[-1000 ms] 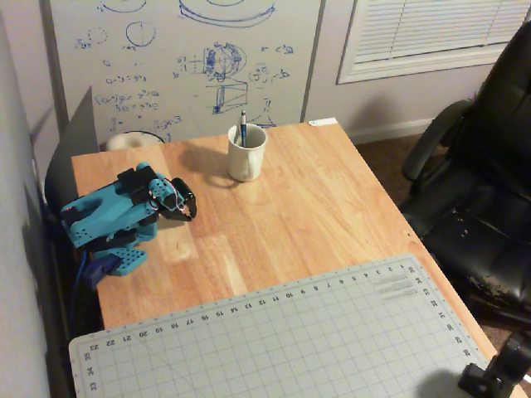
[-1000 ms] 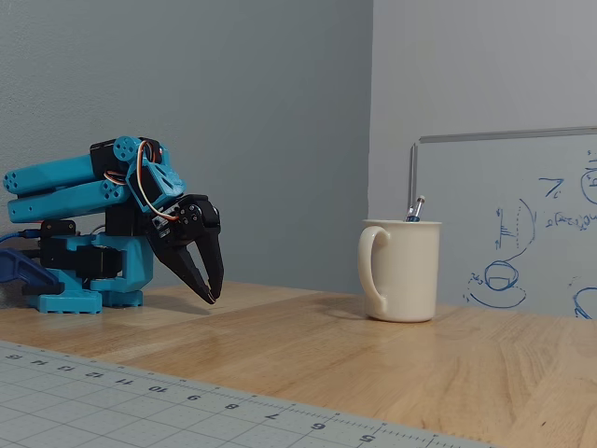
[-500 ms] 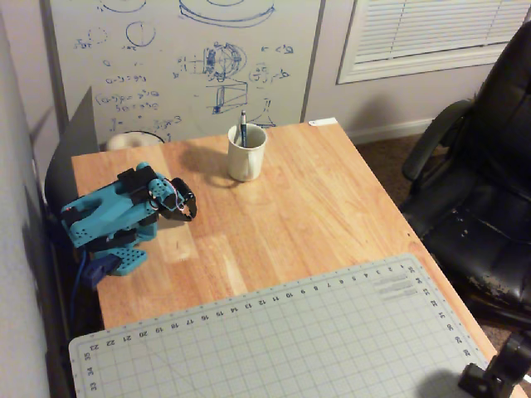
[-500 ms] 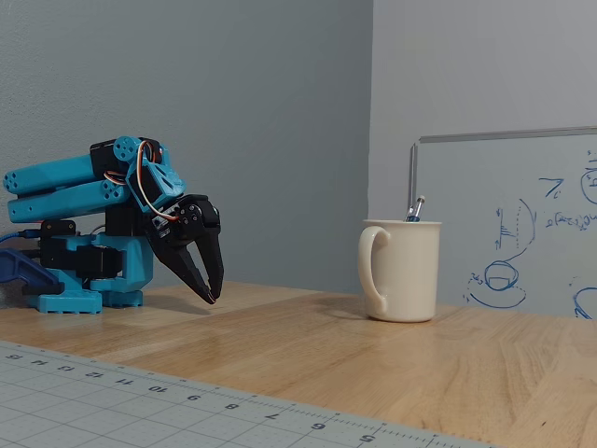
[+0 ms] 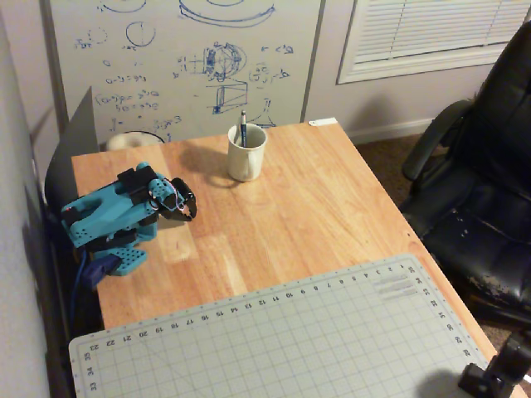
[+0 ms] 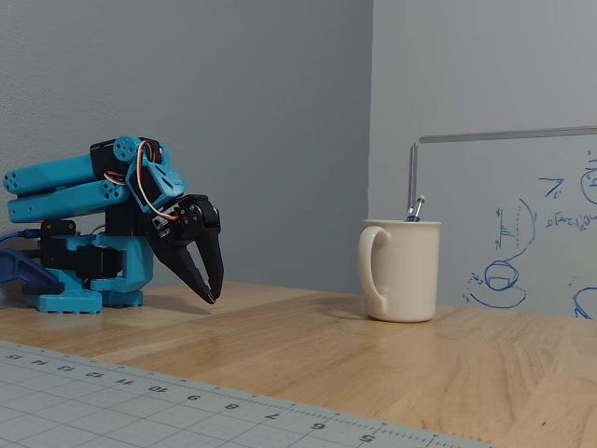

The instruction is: Touch the pen.

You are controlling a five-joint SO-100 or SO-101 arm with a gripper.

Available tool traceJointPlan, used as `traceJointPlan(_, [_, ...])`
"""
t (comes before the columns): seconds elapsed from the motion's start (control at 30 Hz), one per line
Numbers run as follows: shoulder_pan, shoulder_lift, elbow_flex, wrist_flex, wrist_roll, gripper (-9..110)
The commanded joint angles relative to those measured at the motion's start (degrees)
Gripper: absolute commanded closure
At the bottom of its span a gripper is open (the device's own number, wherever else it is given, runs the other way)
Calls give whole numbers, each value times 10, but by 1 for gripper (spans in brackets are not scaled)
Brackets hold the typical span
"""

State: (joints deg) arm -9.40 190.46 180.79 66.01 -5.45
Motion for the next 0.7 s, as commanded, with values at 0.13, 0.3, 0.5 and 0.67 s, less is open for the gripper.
traceJointPlan(0.13, [1,13,-8,2,0,101])
traceJointPlan(0.3, [1,11,-14,1,-4,101])
traceJointPlan(0.5, [1,-8,-47,-6,-4,101])
traceJointPlan(0.67, [0,-125,-157,-7,1,101])
